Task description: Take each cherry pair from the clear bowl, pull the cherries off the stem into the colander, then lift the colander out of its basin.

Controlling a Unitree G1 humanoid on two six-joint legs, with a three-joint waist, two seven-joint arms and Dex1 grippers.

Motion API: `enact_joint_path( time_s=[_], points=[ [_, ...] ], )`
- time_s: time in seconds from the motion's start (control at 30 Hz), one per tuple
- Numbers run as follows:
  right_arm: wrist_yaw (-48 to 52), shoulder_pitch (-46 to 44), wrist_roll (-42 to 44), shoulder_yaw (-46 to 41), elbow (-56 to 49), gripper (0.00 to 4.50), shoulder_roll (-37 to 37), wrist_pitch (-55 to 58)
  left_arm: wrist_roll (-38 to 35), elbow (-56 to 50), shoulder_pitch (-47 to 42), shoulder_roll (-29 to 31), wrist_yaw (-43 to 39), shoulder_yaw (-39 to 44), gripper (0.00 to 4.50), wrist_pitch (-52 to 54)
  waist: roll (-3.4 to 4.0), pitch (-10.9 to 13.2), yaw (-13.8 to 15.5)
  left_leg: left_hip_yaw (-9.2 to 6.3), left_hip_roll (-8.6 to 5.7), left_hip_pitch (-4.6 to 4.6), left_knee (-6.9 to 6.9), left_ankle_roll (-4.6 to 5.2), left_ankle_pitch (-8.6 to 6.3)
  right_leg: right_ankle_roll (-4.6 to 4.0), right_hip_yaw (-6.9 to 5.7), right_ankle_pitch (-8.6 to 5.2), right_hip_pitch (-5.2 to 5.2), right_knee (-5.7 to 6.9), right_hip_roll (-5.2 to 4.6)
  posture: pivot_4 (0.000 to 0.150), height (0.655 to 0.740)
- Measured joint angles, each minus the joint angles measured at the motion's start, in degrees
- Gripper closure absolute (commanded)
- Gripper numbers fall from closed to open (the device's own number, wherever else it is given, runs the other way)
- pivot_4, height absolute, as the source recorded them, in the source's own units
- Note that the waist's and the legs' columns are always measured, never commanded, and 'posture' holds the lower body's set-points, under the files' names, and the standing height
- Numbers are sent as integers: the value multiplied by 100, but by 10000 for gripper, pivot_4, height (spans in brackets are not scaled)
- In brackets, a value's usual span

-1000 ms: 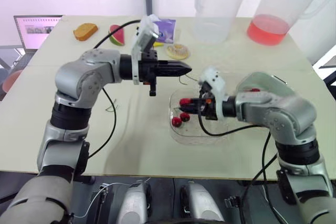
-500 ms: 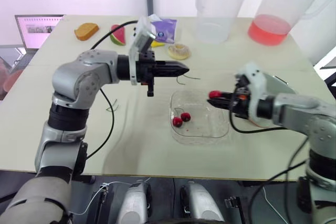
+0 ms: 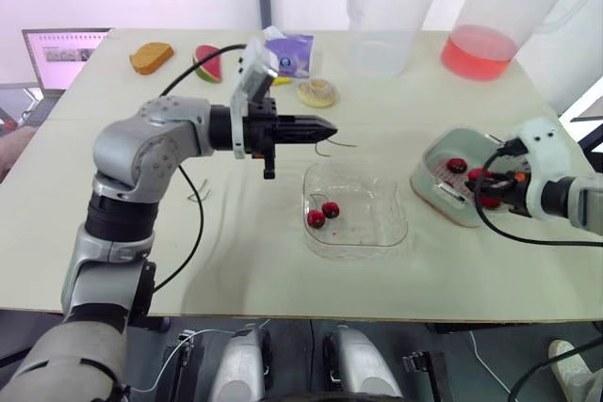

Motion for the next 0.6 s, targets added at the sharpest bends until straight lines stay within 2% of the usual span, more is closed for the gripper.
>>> enact_joint_path(
  time_s=[0.13,0.4,0.6],
  points=[
    [18,-10,-164,138,250,38061,10,-216,-1,-16,8,0,8,0,45000,9,0,0,3,0,0,0,0,-1,0,0,0,0,0,0,1,1500,7400],
    [31,-70,-310,158,401,543,102,-471,-2,-19,8,0,69,0,45000,11,0,0,3,0,0,0,0,-2,1,0,0,0,0,0,2,1500,7400],
    [31,-286,-107,-351,24,543,231,-300,-6,-23,8,0,110,1,45000,27,0,0,0,-1,1,0,0,-3,2,0,0,0,0,0,0,1500,7400]
  ],
)
